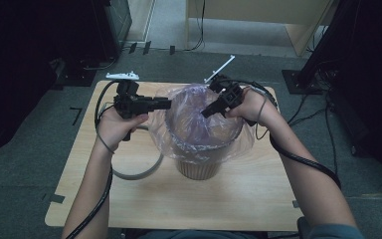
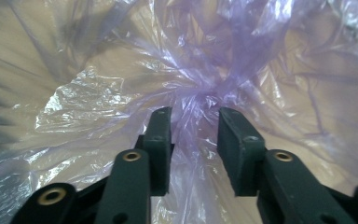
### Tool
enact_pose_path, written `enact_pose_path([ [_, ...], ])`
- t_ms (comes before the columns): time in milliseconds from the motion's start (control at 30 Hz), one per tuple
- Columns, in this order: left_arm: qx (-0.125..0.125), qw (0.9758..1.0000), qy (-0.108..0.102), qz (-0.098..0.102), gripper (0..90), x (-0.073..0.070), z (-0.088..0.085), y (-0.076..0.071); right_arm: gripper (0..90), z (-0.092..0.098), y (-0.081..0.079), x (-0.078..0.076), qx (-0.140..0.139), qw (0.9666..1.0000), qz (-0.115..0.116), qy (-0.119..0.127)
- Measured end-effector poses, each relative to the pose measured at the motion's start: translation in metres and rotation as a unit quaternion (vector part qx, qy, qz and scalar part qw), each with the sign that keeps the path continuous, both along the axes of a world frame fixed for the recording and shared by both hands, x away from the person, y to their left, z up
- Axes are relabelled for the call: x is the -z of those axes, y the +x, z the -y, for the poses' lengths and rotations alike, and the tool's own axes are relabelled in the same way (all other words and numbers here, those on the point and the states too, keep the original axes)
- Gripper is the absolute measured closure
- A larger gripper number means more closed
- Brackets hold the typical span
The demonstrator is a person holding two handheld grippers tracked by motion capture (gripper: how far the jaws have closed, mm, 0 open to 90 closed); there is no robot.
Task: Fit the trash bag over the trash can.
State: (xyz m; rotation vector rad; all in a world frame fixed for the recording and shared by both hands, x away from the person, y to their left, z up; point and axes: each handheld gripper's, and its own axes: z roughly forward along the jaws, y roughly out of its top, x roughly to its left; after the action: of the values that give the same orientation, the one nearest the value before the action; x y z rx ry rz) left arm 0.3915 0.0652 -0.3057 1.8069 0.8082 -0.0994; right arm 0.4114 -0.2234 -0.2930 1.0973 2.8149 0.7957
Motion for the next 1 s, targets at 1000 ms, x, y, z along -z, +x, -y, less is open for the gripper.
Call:
enact_pose_path([
  [1000, -0.005, 0.9988, 0.041, 0.025, 42.8, -0.016, -0.012, -0.011, 30.1, 0.044, -0.023, -0.036, -0.041, 0.9892, 0.075, 0.119],
])
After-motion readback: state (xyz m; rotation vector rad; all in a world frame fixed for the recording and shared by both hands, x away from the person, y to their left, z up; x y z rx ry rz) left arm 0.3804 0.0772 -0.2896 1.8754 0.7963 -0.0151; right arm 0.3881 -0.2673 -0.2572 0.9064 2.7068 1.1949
